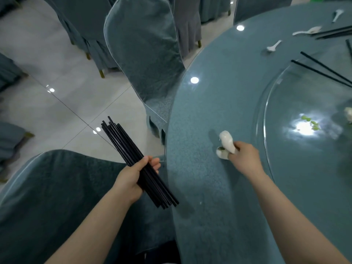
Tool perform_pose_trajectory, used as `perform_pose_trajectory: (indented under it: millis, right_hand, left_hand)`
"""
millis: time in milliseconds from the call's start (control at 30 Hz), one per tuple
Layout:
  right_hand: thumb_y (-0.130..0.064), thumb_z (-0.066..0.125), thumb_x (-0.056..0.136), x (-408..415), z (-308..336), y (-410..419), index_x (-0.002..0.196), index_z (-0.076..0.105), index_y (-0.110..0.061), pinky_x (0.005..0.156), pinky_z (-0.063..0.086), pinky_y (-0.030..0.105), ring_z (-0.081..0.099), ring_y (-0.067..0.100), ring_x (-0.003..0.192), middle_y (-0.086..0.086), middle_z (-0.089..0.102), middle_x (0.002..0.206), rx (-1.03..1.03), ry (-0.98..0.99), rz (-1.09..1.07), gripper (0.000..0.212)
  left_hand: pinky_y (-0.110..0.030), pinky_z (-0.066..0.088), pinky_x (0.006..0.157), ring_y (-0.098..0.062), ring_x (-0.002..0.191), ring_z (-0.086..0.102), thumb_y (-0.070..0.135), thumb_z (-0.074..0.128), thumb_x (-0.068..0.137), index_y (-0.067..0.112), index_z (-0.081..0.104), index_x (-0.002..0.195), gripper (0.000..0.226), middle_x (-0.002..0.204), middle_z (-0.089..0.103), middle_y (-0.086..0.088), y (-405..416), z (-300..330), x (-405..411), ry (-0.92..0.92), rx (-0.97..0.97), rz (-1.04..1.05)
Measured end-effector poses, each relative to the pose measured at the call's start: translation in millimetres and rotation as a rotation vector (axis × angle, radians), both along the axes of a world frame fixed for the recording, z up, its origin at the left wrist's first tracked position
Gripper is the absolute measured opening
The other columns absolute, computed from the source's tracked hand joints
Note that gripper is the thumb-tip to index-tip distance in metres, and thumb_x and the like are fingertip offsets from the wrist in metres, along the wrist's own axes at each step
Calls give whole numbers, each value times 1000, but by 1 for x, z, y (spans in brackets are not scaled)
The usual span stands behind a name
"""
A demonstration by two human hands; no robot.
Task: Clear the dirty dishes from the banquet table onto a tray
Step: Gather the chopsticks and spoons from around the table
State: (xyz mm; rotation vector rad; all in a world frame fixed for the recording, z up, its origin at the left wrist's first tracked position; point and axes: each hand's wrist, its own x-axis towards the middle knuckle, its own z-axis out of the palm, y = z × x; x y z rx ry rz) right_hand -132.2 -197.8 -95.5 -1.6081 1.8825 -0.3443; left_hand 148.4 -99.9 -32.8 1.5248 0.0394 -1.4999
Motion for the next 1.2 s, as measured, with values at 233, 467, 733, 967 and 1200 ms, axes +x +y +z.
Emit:
perform_pose_trajectory:
  millis: [233, 467, 733, 967, 1200]
  right_hand:
    - [-28, 70, 77, -4, 1, 13, 77, 57, -25, 50, 31, 23, 51, 8, 62, -16, 54, 66, -24, -59, -50, 14]
    - [-18, 62, 87, -14, 0, 21, 118, 61, -18, 79, 35, 31, 51, 29, 99, 6, 64, 106, -98, 267, 330, 31]
    - [-17, 55, 87, -3, 0, 29, 108, 68, -21, 79, 40, 34, 54, 29, 98, 5, 62, 101, -85, 398, 300, 25]
    - [-21, 49, 94, 13, 11, 40, 103, 65, -12, 68, 40, 31, 58, 30, 94, 10, 59, 101, 7, 449, 276, 20]
    - [-22, 50, 95, 71, 47, 64, 101, 62, -12, 65, 36, 31, 59, 31, 92, 8, 59, 99, -93, 318, 333, 17]
  left_hand:
    - [-26, 58, 56, -20, 71, 73, 10, 52, 95, 4, 62, 90, 12, 78, 74, -10, 7, 9, 5, 2, -44, -23]
    - [-28, 57, 59, -19, 73, 73, 11, 53, 94, 4, 62, 88, 13, 78, 75, -10, 12, 10, 17, 24, -62, 5]
    - [-28, 58, 58, -20, 75, 73, 12, 54, 94, 4, 63, 91, 12, 82, 75, -11, 19, 12, 31, 57, -89, 8]
    - [-32, 54, 66, -22, 86, 72, 14, 56, 93, 5, 63, 99, 14, 92, 75, -12, 27, 29, 56, 27, -162, -16]
    - [-33, 50, 70, -21, 81, 73, 14, 57, 91, 6, 65, 95, 12, 90, 75, -11, 53, 62, 106, 22, -267, -3]
